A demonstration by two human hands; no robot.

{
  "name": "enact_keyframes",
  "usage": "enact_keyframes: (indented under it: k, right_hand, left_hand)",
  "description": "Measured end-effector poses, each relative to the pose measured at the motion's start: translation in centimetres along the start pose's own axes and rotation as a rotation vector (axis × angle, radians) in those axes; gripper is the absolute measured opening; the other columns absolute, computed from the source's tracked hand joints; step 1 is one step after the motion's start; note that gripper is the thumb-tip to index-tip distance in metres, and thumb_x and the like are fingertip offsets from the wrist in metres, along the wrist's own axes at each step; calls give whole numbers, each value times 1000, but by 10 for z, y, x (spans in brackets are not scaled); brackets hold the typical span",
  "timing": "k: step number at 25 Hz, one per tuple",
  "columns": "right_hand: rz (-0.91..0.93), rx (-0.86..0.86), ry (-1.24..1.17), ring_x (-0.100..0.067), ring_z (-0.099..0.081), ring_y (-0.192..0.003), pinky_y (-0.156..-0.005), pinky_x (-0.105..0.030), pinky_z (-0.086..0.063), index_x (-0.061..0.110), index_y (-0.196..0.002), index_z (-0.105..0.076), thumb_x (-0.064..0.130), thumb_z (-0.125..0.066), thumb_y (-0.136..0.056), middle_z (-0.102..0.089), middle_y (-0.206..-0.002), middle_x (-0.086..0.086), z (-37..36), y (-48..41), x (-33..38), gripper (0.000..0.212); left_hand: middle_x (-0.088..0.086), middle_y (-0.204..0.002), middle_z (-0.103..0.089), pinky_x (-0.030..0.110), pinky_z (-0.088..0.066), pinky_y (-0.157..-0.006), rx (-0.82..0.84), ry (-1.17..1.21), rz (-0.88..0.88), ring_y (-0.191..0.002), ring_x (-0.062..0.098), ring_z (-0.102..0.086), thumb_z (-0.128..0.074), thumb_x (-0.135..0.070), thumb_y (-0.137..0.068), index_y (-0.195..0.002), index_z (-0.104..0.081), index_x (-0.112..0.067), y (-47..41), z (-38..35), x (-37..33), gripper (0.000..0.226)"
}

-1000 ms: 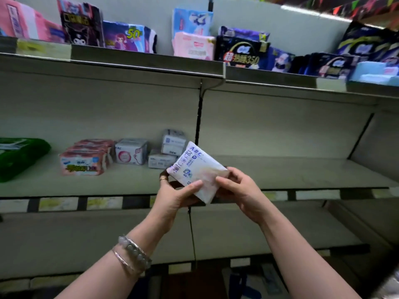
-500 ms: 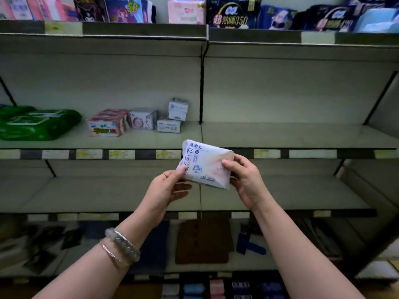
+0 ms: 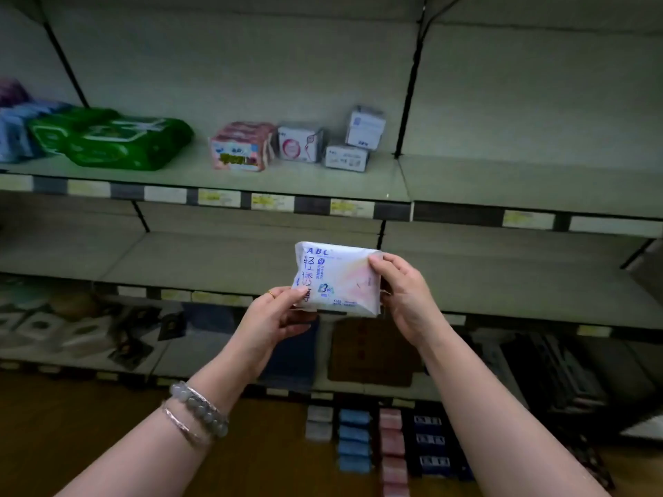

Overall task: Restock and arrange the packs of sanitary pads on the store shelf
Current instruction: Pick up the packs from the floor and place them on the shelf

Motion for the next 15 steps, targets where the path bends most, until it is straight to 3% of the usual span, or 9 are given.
enact_keyframes:
  k: [4,8,15]
  right_hand:
    - [-67,17,23,-6,-58,-69,-58,-21,-42,19,-88,-60,19,-57,-90,-63,-79,5,-47,-5,-34,4]
    - [-109,-61,21,-6,-59,-79,-68,-19,-46,11,-107,-58,18,-60,-89,-62,-89,2,-72,-6,-70,20]
    - [-137,-106,93,-15,-61,-97,-91,-31,-47,13,-112,-57,12,-68,-81,-66,-100,-2,-52,-18,-106,32]
  left_hand:
    - [6,-93,-68,22,-54,-66,3,-27,59,-78,17,-64,-56,-13,-88,-100,-57,-10,-7,57,11,12]
    - [5,-94,-68,25,-52,-70,66,-78,135,-80,16,-64,-57,-5,-86,-98,-55,-12,-25,96,29,13]
    - [4,-97,-67,20,-51,-63,119,-121,214,-81,13,-64,-55,3,-84,-98,-53,-13,-60,99,64,21]
Point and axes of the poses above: each hand's wrist, its own y-axis away from the middle knuckle, its own z-axis out of the back of the hand, x = y × z, the point moved 1 cm from there along -y, towards the middle knuckle
